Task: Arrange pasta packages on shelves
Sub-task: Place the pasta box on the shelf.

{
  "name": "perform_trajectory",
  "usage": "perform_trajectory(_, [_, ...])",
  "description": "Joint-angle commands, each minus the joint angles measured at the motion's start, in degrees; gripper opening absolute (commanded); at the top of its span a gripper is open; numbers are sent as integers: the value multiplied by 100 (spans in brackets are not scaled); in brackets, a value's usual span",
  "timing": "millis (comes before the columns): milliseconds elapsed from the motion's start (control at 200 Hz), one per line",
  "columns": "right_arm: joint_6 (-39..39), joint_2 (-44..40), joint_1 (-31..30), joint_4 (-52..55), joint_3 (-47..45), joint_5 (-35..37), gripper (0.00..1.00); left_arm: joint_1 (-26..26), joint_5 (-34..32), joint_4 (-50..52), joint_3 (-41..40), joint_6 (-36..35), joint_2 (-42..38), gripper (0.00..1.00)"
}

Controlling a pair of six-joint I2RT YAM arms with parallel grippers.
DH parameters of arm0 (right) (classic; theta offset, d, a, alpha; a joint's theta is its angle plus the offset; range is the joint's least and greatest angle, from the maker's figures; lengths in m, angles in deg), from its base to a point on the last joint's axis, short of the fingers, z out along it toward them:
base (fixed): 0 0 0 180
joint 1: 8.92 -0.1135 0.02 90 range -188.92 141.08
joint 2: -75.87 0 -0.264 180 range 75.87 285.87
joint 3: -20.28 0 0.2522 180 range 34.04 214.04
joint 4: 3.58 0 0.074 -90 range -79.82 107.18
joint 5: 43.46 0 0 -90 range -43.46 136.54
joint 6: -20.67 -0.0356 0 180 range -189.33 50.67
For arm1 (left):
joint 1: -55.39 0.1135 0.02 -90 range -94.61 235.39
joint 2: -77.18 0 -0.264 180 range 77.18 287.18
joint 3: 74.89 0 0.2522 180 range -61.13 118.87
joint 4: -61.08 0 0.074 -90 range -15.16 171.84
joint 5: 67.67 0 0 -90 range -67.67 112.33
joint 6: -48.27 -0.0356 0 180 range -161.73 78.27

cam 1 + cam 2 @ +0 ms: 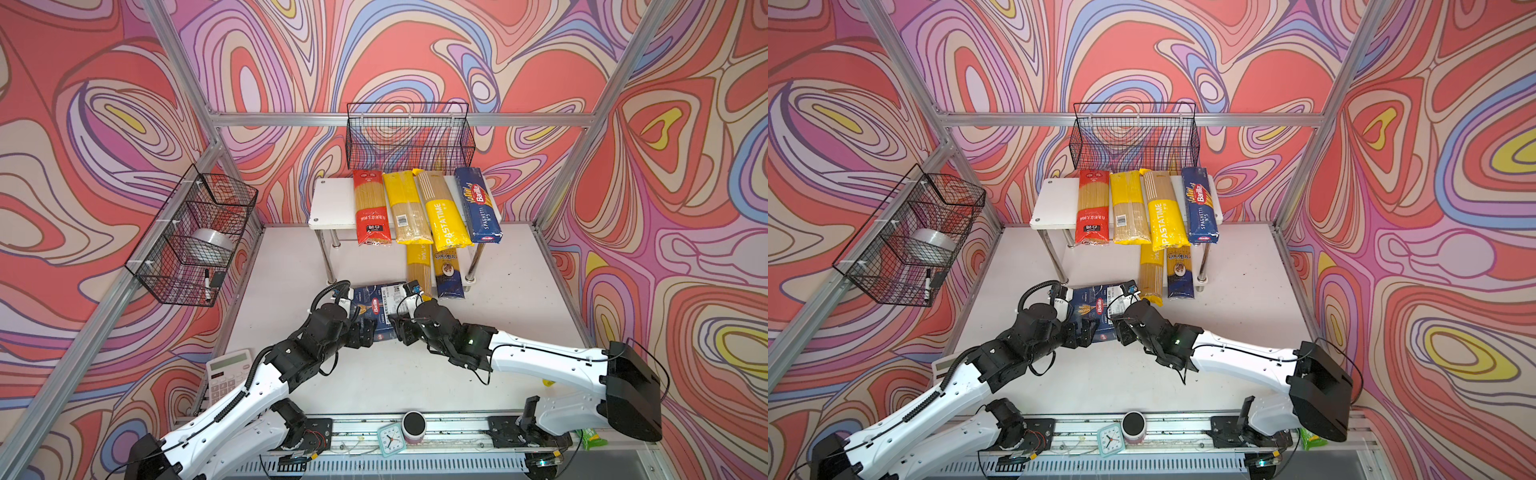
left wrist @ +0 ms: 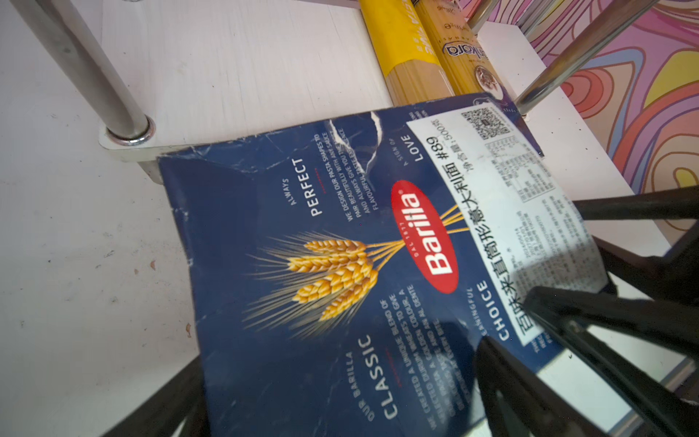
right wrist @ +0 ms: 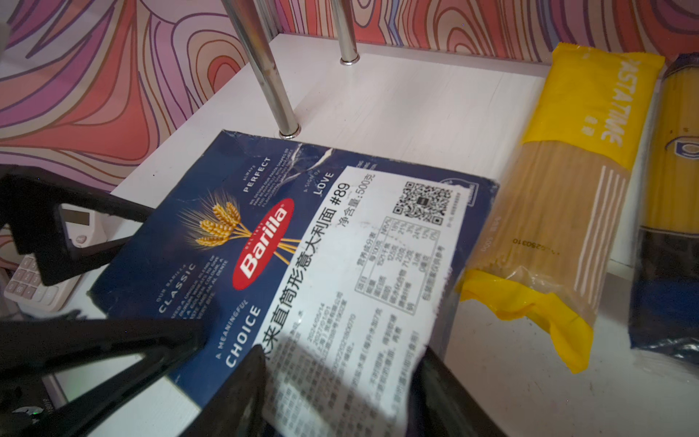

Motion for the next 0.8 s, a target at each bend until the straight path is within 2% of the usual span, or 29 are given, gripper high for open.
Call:
perform_trajectory(0, [253, 189, -239, -1204, 508, -854, 63, -177, 885, -1637, 465, -444, 69, 100])
perform_trajectory(290, [476, 465, -233, -1500, 591, -674, 62, -177, 1062, -2018, 720, -599, 656, 100])
perform_trajectory(796, [763, 1113, -150, -1816, 948, -616, 62, -178, 859, -2496, 910, -1160, 1089, 100])
